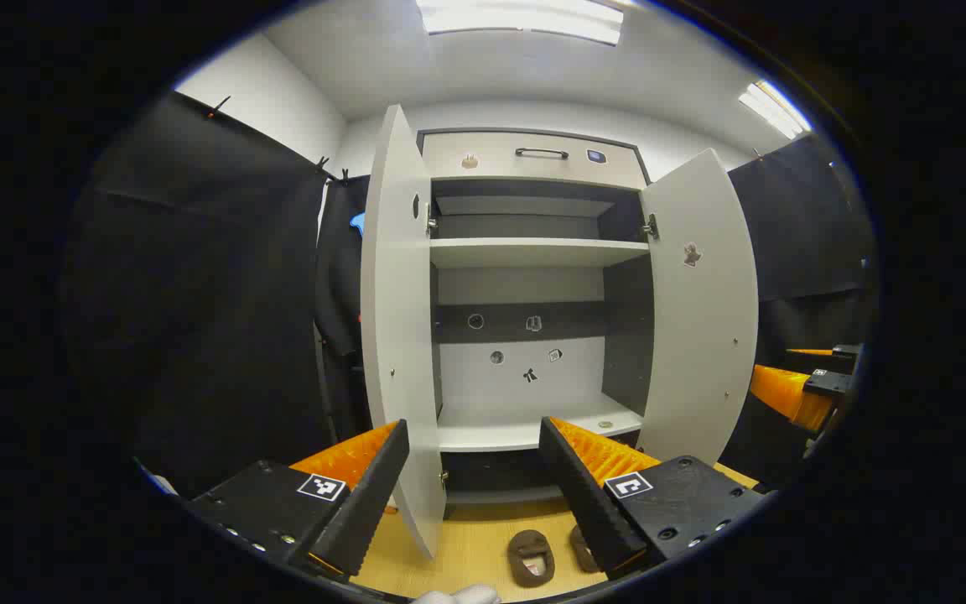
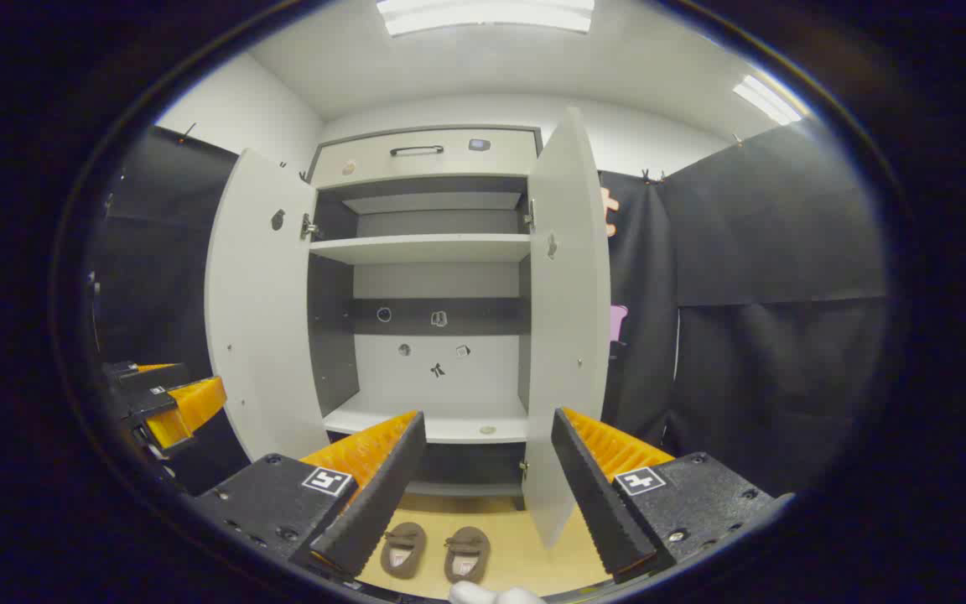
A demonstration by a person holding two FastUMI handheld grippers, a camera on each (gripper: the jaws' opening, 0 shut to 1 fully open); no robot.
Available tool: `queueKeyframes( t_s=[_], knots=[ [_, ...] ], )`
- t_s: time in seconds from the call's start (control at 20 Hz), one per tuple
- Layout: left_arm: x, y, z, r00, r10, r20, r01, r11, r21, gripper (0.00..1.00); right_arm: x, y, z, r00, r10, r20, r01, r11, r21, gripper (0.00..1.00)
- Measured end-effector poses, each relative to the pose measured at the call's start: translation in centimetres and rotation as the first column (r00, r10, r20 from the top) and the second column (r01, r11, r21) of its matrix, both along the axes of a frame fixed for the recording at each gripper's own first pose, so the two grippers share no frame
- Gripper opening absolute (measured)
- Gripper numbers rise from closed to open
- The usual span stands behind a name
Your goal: Grab one shoe with the right hand and put it into the shoe cabinet, grab the other shoe with the left hand and put it into the shoe cabinet; then close the right door with the right hand and the left door with the left hand.
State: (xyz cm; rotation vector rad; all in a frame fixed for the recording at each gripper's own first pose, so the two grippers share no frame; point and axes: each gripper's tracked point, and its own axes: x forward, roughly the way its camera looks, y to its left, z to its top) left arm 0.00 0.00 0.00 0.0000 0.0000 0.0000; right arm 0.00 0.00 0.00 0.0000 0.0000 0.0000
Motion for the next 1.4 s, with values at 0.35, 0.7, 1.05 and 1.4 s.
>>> queueKeyframes(
  t_s=[0.35,0.7,1.05,1.4],
  knots=[
    [0.1,0.1,0.0,1.0,0.005,-0.003,-0.005,1.0,0.008,0.96,0.2,0.1,-0.3,1.0,-0.002,-0.006,0.002,1.0,0.0,0.99],
    [0.3,0.3,-0.6,1.0,0.007,-0.017,-0.007,1.0,0.009,0.96,0.4,0.4,-0.4,1.0,-0.001,-0.005,0.001,1.0,-0.009,0.99],
    [0.3,0.3,-0.7,1.0,-0.005,-0.017,0.005,1.0,0.006,0.96,0.2,0.4,-2.4,0.999,-0.01,-0.036,0.009,1.0,-0.026,0.99],
    [-0.2,0.6,-2.7,0.998,-0.042,-0.052,0.043,0.999,0.005,0.96,-0.8,0.6,-16.7,0.96,-0.02,-0.279,0.003,0.998,-0.062,0.99]
  ],
)
